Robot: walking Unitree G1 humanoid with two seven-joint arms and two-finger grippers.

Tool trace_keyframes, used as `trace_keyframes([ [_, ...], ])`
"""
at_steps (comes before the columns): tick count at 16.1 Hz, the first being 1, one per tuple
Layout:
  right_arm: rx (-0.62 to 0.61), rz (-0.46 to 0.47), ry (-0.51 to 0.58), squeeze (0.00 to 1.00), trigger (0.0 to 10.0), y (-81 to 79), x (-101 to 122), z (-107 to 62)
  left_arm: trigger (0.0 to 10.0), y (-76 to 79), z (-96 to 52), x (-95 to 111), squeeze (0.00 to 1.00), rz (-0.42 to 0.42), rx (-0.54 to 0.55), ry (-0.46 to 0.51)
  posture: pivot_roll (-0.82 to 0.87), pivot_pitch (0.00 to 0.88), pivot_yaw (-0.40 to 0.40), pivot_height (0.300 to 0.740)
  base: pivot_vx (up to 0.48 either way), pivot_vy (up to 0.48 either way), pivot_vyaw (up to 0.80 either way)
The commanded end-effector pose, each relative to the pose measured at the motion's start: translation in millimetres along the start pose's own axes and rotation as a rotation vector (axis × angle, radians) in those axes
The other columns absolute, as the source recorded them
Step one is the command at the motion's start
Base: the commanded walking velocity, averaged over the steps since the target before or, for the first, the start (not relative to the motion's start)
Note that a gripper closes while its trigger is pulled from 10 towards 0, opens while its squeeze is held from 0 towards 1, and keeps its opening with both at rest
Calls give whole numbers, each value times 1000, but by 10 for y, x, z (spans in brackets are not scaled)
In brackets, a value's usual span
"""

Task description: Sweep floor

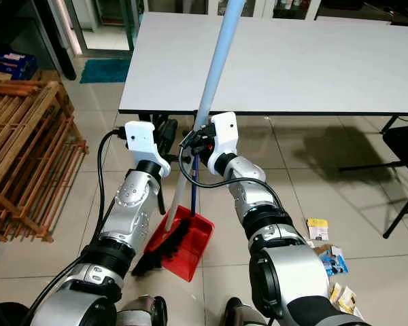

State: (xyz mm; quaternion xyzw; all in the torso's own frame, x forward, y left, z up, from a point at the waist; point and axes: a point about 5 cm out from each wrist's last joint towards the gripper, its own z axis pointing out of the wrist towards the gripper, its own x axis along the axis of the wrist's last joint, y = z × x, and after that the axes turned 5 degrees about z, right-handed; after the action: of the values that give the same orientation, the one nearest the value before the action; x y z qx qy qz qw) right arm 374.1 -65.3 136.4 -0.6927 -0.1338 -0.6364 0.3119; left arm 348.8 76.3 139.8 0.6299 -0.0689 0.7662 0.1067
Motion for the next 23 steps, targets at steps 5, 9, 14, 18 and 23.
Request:
trace_keyframes([
  [5,27,-26,42,0,0,10,116,4,10000,81,16,8,0,-13,-20,11,16,22,-18,740,0,0,0],
  [9,-3,-66,-23,0,10000,55,21,-29,10000,-72,-23,-22,0,1,39,3,22,13,-24,740,0,0,0],
  [14,-102,-65,-30,0,10000,291,27,-164,10000,-453,-191,-130,0,46,147,-41,28,12,-28,740,0,0,0],
  [18,-322,-62,-31,0,10000,698,55,-435,10000,-561,-379,-310,0,64,189,-108,30,9,-35,740,0,0,0],
  [23,-356,-78,-20,0,10000,765,-16,-548,10000,-713,-430,-273,0,88,222,-98,25,0,-22,740,0,0,0],
])
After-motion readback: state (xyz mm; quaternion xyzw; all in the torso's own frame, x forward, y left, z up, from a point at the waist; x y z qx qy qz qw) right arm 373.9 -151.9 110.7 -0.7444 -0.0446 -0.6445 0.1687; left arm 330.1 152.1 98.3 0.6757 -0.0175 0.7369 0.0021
